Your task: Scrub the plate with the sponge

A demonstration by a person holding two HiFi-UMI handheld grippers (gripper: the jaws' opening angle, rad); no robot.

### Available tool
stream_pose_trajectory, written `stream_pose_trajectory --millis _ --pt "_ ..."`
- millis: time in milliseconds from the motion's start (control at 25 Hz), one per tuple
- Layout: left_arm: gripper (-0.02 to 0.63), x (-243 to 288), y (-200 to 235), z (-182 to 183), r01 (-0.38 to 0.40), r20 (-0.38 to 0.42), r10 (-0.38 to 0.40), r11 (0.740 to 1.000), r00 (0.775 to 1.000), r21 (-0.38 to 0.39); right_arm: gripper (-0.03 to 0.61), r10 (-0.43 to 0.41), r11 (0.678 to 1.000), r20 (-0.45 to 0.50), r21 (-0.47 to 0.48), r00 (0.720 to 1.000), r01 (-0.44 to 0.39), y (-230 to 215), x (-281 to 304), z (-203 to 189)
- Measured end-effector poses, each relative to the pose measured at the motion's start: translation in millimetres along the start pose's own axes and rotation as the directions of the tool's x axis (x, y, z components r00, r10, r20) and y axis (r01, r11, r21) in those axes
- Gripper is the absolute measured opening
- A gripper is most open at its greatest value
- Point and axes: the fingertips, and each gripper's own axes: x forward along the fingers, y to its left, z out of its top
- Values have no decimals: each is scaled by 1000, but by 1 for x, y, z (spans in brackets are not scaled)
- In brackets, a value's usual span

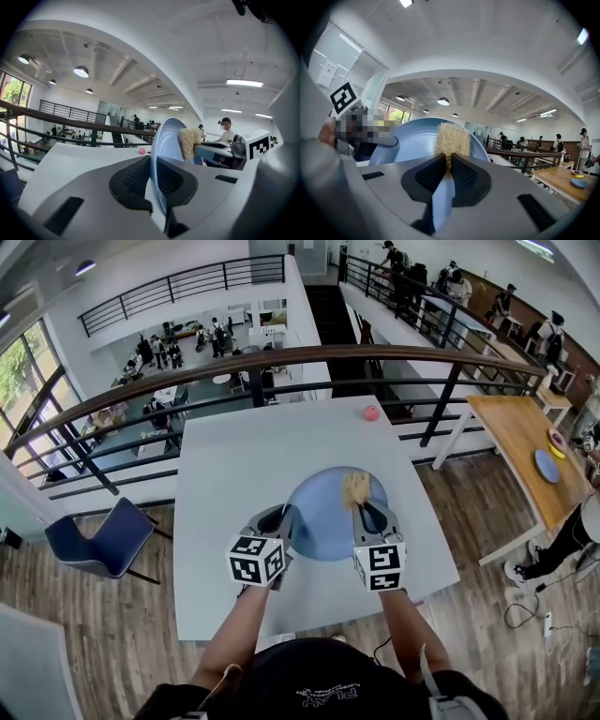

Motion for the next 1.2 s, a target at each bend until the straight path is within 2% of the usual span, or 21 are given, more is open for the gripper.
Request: stream_pose_trajectory --millis 200,440,600,1200 --pt "26 -4 3 -1 -13 4 14 1000 1000 -15 44 68 998 15 -1 998 -68 29 -16 9" --pt "26 -3 10 3 -19 13 19 1000 1000 -23 44 182 983 -13 1 983 -182 81 -12 4" --pt "26 -3 9 0 -19 16 19 1000 1000 -24 44 226 974 -22 -9 974 -226 102 -9 -1" --pt "26 -2 5 -2 -15 12 15 999 1000 -32 44 238 971 -69 3 969 -239 121 9 -10"
